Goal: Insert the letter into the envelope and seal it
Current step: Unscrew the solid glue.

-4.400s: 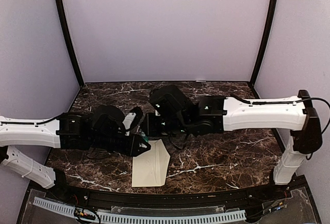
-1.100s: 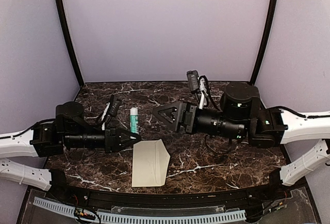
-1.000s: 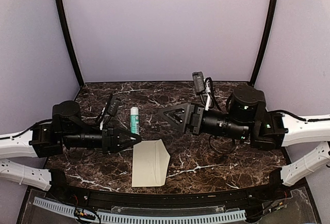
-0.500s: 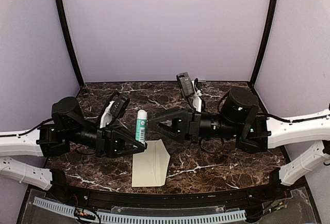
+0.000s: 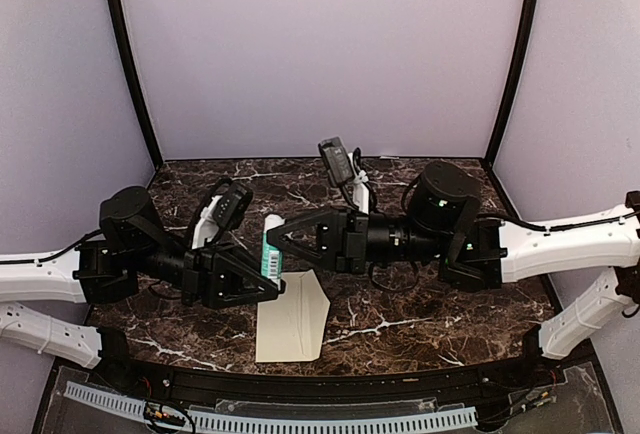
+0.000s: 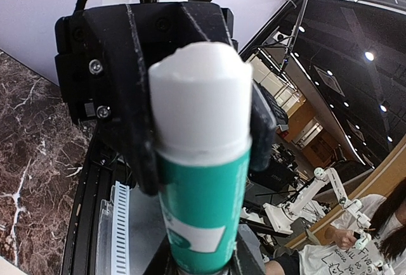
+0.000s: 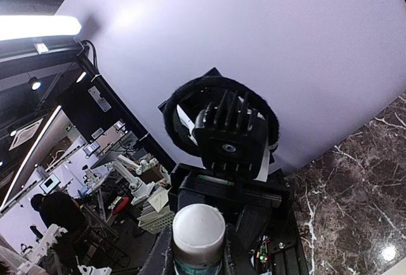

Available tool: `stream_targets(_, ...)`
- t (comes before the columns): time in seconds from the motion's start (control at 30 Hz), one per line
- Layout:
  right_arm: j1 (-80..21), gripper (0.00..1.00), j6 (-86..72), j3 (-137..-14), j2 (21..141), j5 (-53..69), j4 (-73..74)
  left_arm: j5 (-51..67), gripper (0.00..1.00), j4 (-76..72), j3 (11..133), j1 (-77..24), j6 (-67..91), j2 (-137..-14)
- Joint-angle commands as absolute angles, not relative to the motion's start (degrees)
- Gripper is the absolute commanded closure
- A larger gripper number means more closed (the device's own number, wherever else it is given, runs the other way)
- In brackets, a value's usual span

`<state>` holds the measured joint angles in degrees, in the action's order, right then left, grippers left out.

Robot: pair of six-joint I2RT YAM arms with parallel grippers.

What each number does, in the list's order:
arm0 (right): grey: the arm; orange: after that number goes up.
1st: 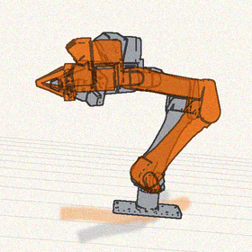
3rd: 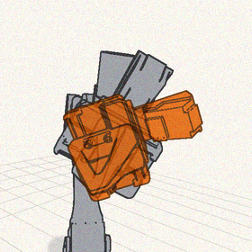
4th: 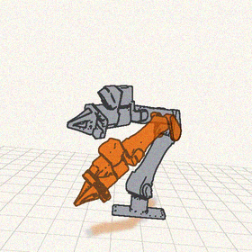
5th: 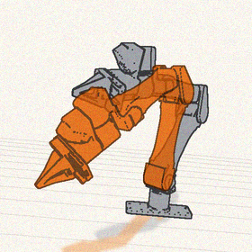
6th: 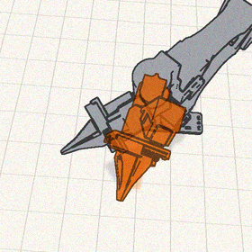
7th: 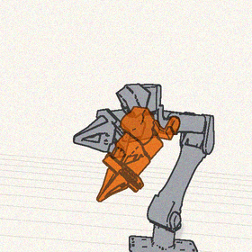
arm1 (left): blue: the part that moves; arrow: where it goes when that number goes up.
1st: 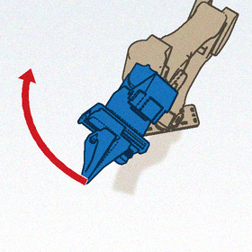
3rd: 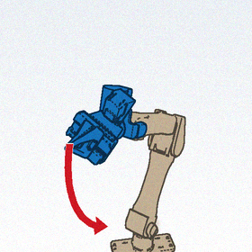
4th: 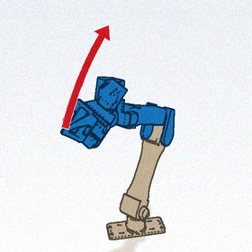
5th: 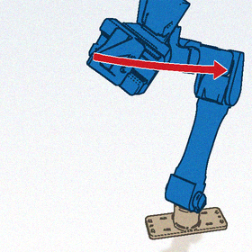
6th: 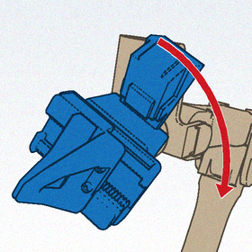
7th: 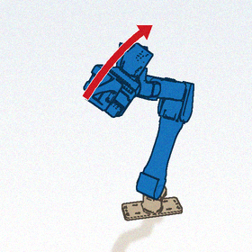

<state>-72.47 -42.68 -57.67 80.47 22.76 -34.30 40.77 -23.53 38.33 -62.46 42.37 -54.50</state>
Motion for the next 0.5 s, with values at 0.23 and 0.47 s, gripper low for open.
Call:
stream_targets(0.23,-73.6,0.98,-40.4,-61.0,79.6,17.1,-27.0,21.6,1.0,-9.6,40.6,-62.1,38.3,-48.7)
stream_targets(0.47,-75.3,1.0,-39.8,-68.7,83.8,5.4,-11.3,10.0,1.0,4.4,42.4,-62.2,36.8,-48.6)
